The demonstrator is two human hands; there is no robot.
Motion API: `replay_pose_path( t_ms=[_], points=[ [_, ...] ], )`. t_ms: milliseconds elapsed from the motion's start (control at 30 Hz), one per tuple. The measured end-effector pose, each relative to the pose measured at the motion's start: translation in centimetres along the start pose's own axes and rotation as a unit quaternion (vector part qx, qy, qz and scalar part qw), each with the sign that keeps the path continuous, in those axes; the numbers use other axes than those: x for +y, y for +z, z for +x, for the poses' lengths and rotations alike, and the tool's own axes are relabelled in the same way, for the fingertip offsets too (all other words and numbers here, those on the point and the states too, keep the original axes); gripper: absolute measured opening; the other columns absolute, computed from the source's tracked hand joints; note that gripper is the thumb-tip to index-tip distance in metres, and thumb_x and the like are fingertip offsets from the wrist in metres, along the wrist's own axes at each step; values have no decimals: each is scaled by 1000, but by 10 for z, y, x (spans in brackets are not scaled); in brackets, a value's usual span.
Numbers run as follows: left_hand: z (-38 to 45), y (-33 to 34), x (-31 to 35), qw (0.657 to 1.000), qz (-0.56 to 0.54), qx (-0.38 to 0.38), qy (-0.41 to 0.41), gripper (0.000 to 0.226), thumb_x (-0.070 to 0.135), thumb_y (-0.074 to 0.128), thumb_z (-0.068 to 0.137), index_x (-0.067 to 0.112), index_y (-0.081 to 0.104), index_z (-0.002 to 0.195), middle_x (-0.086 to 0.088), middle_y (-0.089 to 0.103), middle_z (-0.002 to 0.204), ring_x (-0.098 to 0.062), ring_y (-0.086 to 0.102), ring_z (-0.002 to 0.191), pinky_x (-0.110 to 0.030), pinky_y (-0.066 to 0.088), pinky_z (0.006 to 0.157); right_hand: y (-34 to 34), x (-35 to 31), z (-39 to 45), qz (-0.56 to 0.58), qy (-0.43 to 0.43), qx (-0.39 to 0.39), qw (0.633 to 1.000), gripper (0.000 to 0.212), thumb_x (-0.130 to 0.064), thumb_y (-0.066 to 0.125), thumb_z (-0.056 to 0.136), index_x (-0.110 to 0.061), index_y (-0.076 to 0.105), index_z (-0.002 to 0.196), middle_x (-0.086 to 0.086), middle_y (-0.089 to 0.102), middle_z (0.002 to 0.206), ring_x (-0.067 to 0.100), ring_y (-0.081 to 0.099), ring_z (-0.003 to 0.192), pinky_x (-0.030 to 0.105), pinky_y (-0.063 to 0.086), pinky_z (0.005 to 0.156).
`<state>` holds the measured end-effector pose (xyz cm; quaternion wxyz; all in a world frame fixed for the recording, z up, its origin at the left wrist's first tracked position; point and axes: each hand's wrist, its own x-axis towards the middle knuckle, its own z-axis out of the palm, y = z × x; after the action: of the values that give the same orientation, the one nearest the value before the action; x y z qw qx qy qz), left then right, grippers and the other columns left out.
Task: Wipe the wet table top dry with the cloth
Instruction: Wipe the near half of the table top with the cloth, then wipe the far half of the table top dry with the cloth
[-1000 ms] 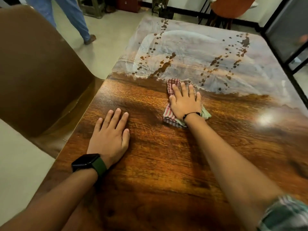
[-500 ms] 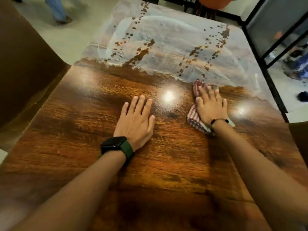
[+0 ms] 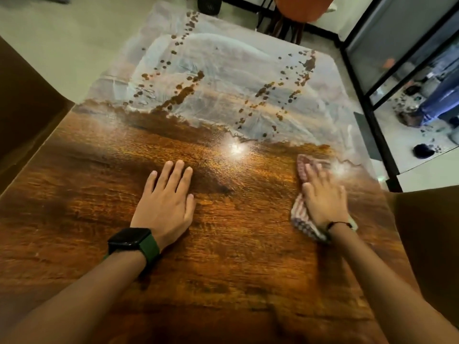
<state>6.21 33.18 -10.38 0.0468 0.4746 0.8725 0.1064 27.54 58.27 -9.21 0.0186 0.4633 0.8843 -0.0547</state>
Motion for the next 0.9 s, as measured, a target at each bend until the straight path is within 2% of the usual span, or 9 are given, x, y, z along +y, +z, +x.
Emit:
replay_pose_path(
  t_ms=[133,333,433,567,633,700,767,833,900],
  points=[
    [-3,-6,4,1000,-6,-10,-10,74,43,-3,81,14,15,146,-7,12,155,-23,5,143,-41,2,114,-11,57,9,46,205,14,978,51,-38,18,101,-31,10,151,-3,2,160,22,1,146,51,4,116],
    [-17,-22,6,998,-55,-14,15,53,29,23,96,8,17,144,-10,7,156,-23,2,143,-37,2,115,2,-16,-49,70,381,16,922,56,-47,17,99,-28,10,150,7,0,159,32,-5,144,56,-1,113],
    [-59,-36,-13,991,-129,33,31,54,24,21,88,9,32,139,-11,11,155,-23,4,143,-35,1,115,8,-84,-80,39,311,16,950,61,-51,19,98,-23,10,151,11,0,159,34,-4,144,51,-1,114],
    [-129,-79,-67,971,-221,88,-18,48,18,26,86,10,48,128,-8,16,154,-17,7,143,-26,-2,113,25,-199,-119,6,125,13,992,59,-47,18,99,-21,5,151,11,0,159,31,-1,145,45,3,116],
    [-163,-100,-92,965,-238,97,-44,40,12,37,90,15,48,128,1,13,154,-10,4,142,-18,-8,110,34,-250,-145,28,-13,34,999,54,-37,18,99,-17,23,149,11,15,157,32,14,144,39,5,116],
    [-197,-124,-115,957,-256,124,-53,38,17,37,90,21,50,126,10,15,151,-4,6,139,-15,-8,110,35,-290,-178,95,-160,21,982,51,-23,29,88,-13,53,132,12,45,142,38,43,130,30,11,111],
    [-226,-143,-135,949,-285,110,-80,35,20,34,95,27,48,126,19,12,148,1,5,137,-20,-2,114,37,-316,-212,177,-222,23,959,45,-7,43,83,-14,62,123,3,51,136,36,48,125,23,16,108],
    [-253,-163,-153,936,-315,92,-126,31,20,39,96,28,49,124,17,19,149,-3,14,138,-31,13,116,21,-337,-248,336,-203,27,919,40,2,41,94,-16,60,123,-7,45,134,25,44,130,15,22,106],
    [-274,-179,-159,928,-332,78,-152,27,18,42,95,24,53,119,7,30,148,-9,24,137,-37,23,113,8,-355,-272,492,-106,-10,864,33,0,43,96,-14,59,122,-2,53,129,23,51,122,13,33,97]
  ],
)
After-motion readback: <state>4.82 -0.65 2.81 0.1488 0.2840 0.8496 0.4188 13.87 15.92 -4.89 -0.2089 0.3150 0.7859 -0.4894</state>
